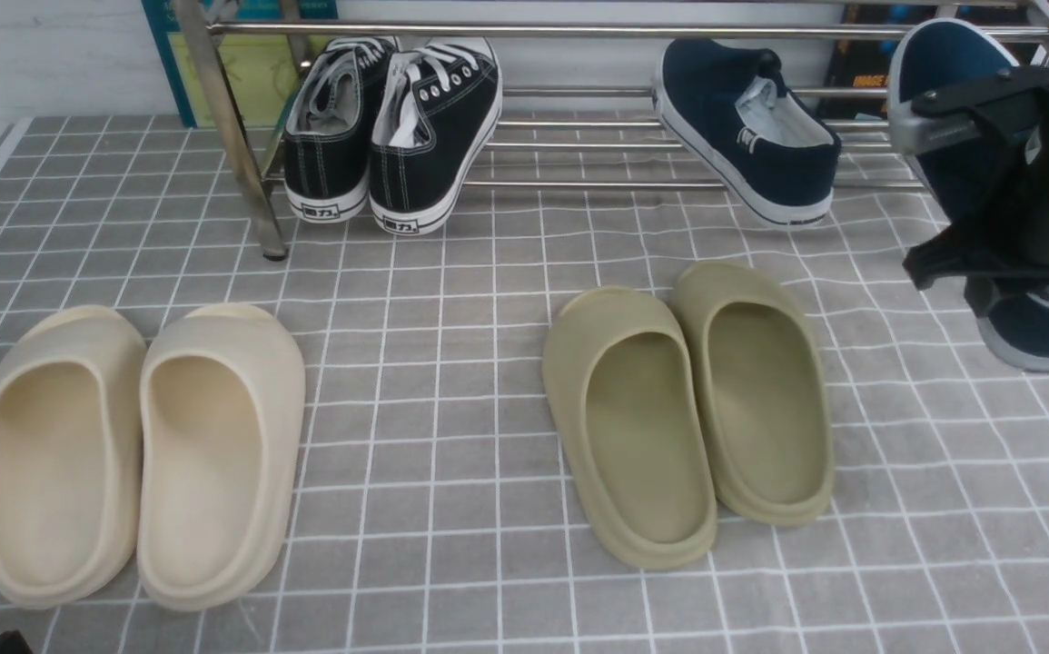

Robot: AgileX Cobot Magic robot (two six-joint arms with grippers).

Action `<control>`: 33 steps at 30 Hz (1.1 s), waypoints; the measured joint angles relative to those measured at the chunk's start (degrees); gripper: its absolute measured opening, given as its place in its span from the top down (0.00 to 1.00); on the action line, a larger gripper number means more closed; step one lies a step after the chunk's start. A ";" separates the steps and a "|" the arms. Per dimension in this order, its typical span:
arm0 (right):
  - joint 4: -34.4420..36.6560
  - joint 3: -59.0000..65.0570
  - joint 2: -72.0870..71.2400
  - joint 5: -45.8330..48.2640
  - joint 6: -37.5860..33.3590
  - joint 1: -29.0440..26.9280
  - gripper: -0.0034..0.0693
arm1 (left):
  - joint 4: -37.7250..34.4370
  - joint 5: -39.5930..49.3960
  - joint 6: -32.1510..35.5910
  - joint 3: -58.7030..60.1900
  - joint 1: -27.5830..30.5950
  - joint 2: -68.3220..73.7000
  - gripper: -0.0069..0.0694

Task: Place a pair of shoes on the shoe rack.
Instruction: Use the right arm to put a shoe into the shoe rack

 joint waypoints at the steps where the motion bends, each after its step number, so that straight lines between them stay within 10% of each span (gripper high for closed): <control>1: 0.00 0.00 0.00 0.00 0.00 0.00 0.91 | 0.00 0.00 0.00 0.00 0.00 0.00 0.60; 16: 7.56 1.22 -4.15 6.21 -5.96 0.00 0.91 | 0.00 0.00 0.00 0.00 0.00 0.00 0.60; 33: -1.32 -8.48 9.16 2.90 -5.97 0.00 0.91 | 0.00 0.00 0.00 0.00 0.00 0.00 0.60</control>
